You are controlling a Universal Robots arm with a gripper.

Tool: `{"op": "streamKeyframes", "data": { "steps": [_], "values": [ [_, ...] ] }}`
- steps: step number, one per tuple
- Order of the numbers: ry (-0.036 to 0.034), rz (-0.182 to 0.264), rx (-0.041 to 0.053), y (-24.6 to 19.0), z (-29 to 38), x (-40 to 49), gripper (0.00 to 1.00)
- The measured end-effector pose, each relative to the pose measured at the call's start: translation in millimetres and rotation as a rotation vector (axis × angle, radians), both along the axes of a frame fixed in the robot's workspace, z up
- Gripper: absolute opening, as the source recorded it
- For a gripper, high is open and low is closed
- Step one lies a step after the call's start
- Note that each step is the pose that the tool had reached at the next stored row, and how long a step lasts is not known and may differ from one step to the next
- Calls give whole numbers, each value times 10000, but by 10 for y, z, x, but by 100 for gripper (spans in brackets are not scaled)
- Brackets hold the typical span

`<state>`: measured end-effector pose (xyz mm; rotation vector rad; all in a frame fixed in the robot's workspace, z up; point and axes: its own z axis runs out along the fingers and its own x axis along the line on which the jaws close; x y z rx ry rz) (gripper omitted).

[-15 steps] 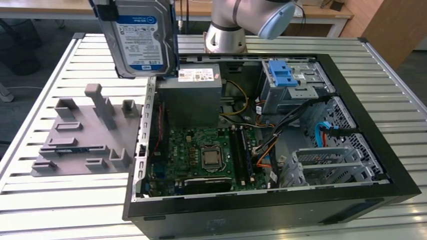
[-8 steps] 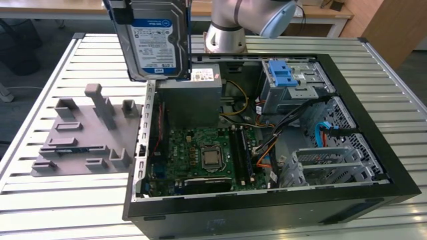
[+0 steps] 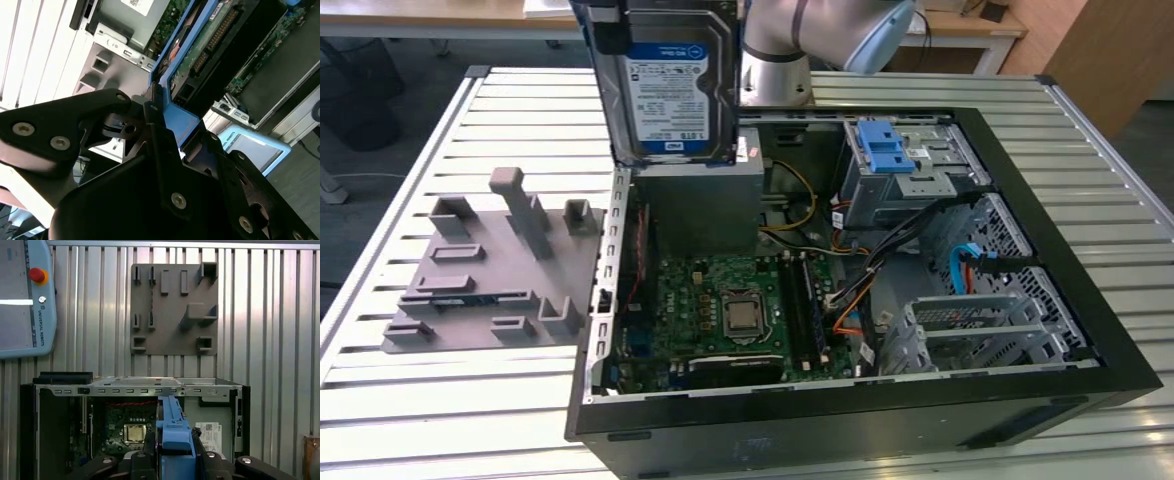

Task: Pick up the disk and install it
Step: 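Pick up the disk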

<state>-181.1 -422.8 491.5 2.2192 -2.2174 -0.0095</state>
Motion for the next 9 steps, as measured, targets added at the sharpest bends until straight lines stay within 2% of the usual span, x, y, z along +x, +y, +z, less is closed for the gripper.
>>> {"op": "streamKeyframes", "data": {
  "steps": [9],
  "values": [
    [0,0,-1,-35,-4,413,36]
  ]
}}
